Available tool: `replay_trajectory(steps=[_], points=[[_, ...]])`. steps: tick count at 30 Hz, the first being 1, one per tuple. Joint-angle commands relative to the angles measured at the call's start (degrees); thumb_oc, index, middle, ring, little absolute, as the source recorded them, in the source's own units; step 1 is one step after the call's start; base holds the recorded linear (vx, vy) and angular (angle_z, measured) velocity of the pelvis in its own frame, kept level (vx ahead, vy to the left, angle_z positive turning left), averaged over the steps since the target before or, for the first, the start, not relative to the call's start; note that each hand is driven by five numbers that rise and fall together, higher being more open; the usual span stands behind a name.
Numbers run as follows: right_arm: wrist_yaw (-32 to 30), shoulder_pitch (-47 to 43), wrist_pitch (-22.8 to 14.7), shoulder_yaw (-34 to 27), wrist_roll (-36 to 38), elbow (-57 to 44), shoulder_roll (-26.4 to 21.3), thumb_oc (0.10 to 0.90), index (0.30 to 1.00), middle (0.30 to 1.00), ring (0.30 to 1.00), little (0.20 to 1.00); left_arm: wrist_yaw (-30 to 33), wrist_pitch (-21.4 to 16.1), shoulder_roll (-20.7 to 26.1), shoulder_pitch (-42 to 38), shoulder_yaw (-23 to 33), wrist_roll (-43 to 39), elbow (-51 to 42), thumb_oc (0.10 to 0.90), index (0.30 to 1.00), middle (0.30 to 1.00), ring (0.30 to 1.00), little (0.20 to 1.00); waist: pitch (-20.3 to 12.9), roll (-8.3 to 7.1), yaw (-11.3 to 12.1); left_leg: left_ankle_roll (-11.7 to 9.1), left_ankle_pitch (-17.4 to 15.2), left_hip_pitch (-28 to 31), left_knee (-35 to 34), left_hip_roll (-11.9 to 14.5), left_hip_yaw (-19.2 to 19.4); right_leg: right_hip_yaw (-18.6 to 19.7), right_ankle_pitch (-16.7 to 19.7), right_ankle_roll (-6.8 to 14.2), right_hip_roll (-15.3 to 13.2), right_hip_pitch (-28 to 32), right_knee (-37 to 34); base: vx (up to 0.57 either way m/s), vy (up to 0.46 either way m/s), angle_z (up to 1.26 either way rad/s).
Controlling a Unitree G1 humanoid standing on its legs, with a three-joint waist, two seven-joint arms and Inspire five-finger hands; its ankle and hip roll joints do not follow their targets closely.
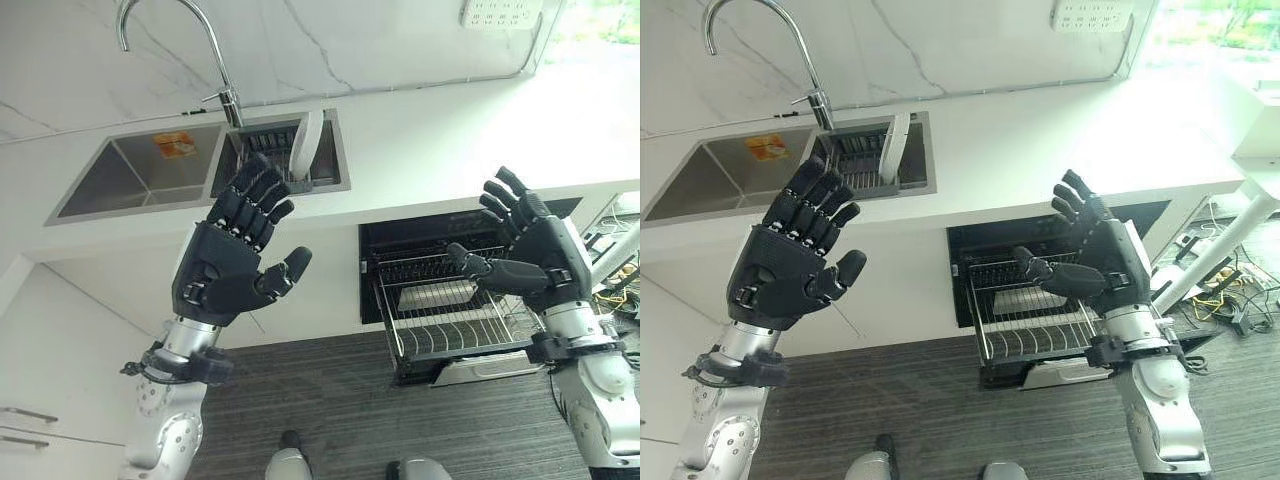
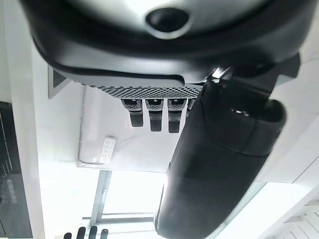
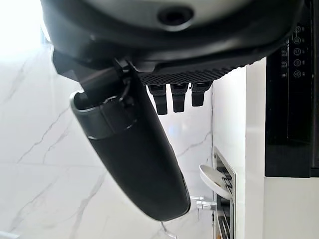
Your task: Place the dishes in the dishwasher.
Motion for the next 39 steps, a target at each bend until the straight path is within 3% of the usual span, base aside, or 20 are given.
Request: replay_trajectory(steps=[1,5,6,7,10,13,16,19,25,31,36,39], points=[[0.1,-5.6,-6.4,-2.4,3.5,-7.2,-1.5,0.8,0.9,0.9,0.9,0.9,0.3,-6.6,3.0,-3.7,4.9,-3.4,-6.6,0.8,0.9,0.9,0.9,0.9,-3.4,-1.49,1.1,-1.8,-3.4,2.9,-0.3,-2.3,-1.1,-4.3,1.7,3.0,0.3,5.5,-8.6,0.14,0.362,0.16],[-3.2,-5.9,-6.5,-2.7,1.9,-8.8,0.1,0.8,0.9,0.9,0.9,0.9,0.8,-4.5,4.9,-8.9,5.0,-0.8,-7.3,0.8,0.9,0.9,0.9,0.9,-3.9,-3.89,1.9,0.8,-7.3,5.3,-0.3,-7.6,-1.9,-6.4,5.6,7.4,-6.8,5.1,-8.6,0.17,0.371,0.27],[-3.5,-6.1,-6.5,-2.7,2.0,-8.7,0.5,0.8,0.9,0.9,0.9,0.9,0.9,-4.1,5.0,-9.5,4.9,-0.6,-7.4,0.8,0.9,0.9,0.9,0.9,-3.8,-4.2,1.9,1.2,-7.6,5.4,-0.3,-8.3,-2.2,-6.7,6.4,7.6,-7.4,5.3,-8.6,0.24,0.419,0.52],[-3.9,-6.5,-6.6,-2.1,2.3,-8.3,1.9,0.8,0.9,0.9,0.9,0.9,0.5,-3.4,5.3,-11.0,4.6,0.0,-7.1,0.8,0.9,0.9,0.9,0.9,-3.7,-4.63,2.0,2.8,-8.5,5.5,-0.3,-10.3,-3.2,-6.9,9.5,7.5,-8.0,6.2,-8.6,0.18,0.303,0.4],[-4.4,-6.5,-7.3,-0.8,0.9,-8.2,3.6,0.8,0.9,0.9,0.9,0.9,0.4,-3.2,5.5,-11.9,4.1,1.7,-7.4,0.8,0.9,0.9,0.9,0.9,-3.5,-4.28,2.0,4.4,-9.0,5.6,-0.3,-11.9,-4.5,-7.6,14.0,7.2,-7.7,7.3,-8.6,0.17,0.25,0.26],[-4.4,-6.4,-7.3,0.0,0.3,-8.0,5.3,0.8,0.9,0.9,0.9,0.9,1.4,-3.6,5.6,-11.5,4.2,4.5,-7.6,0.8,0.9,0.9,0.9,0.9,-3.0,-2.9,2.0,5.4,-9.4,6.4,-0.3,-11.8,-4.9,-10.5,16.8,6.5,-5.9,8.5,-8.6,0.14,0.173,-0.01],[-4.6,-6.4,-7.1,0.3,0.8,-7.6,5.3,0.8,0.9,0.9,0.9,0.9,2.1,-3.4,6.5,-11.4,4.4,3.7,-7.7,0.8,0.9,0.9,0.9,0.9,-2.5,-3.47,1.5,5.5,-9.5,6.7,-0.3,-12.5,-4.3,-10.0,11.9,5.7,-2.3,6.0,-8.6,0.09,0.029,-0.26],[-2.7,-5.4,-6.2,-0.5,1.8,-7.4,4.9,0.8,0.9,0.9,0.9,0.9,2.1,-3.4,6.2,-10.9,4.1,4.2,-7.4,0.8,0.9,0.9,0.9,0.9,-2.5,-4.71,0.8,5.0,-9.8,7.2,-0.3,-13.0,-2.5,-8.2,6.9,4.6,-0.9,2.0,-8.6,0.16,-0.087,-0.26],[-3.2,-6.2,-6.1,0.7,2.0,-7.0,4.5,0.8,0.9,0.9,0.9,0.9,3.5,-3.0,5.1,-11.3,2.5,5.8,-7.4,0.8,0.9,0.9,0.9,0.9,-3.4,-5.12,0.0,5.3,-11.4,8.5,-0.3,-13.1,-0.1,-5.0,7.1,4.2,0.4,-1.1,-8.6,0.13,-0.177,-0.19],[-2.6,-7.4,-3.3,2.6,1.8,-6.4,3.8,0.8,0.9,0.9,0.9,0.9,4.5,-2.1,4.2,-10.9,1.4,3.6,-7.5,0.8,0.9,0.9,0.9,0.9,-4.7,-4.16,-0.4,4.4,-11.8,10.5,-0.3,-11.2,2.1,-4.3,5.3,2.7,2.7,-0.4,-8.6,0.16,-0.254,-0.05],[-1.4,-6.7,-2.4,1.9,2.5,-6.6,3.5,0.8,0.9,0.9,0.9,0.9,4.1,-2.2,3.1,-10.2,1.8,2.4,-7.9,0.8,0.9,0.9,0.9,0.9,-4.3,-3.82,-0.8,2.7,-9.4,12.0,-0.3,-10.2,4.6,-4.4,4.6,1.7,3.2,0.4,-8.6,0.11,-0.165,-0.06],[0.0,-5.3,-2.4,0.3,3.4,-7.1,2.6,0.8,0.9,0.9,0.9,0.9,2.7,-3.1,1.9,-8.4,2.0,2.4,-8.7,0.8,0.9,0.9,0.9,0.9,-2.6,-5.17,0.0,1.2,-2.5,11.4,-0.3,-10.8,4.9,-3.9,4.7,1.0,1.7,1.5,-8.6,0.11,-0.097,-0.01]])
